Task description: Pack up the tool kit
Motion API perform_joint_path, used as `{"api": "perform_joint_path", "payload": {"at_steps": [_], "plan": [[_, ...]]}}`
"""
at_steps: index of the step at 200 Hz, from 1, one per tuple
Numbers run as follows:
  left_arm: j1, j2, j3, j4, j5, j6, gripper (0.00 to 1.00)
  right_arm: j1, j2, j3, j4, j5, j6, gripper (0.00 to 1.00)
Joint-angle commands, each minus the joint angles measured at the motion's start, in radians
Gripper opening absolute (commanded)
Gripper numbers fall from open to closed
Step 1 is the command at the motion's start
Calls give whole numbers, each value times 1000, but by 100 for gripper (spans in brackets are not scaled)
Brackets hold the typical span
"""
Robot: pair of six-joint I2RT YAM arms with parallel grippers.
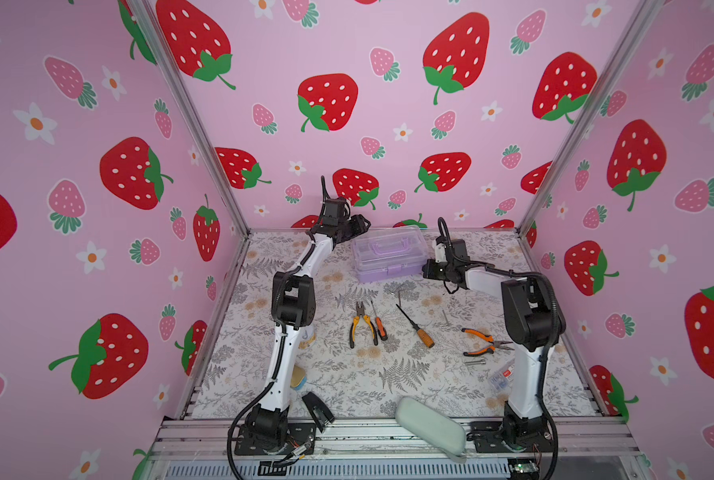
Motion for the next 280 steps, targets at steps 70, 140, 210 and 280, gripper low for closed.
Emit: {"api": "perform_joint_path", "payload": {"at_steps": [70,140,210,280], "plan": [[22,-240,-360,135,243,-66,57,1,165,261,-59,-86,12,4],[7,-432,-662,174,220,-45,52,53,153,239,-58,-150,-30,5],[-45,-580,-847,138,117,-8,49,117,109,153,-46,-214,-67,8],[-128,-715,-962,-8,-176,22,69,128,36,59,-17,-197,-151,9]]}}
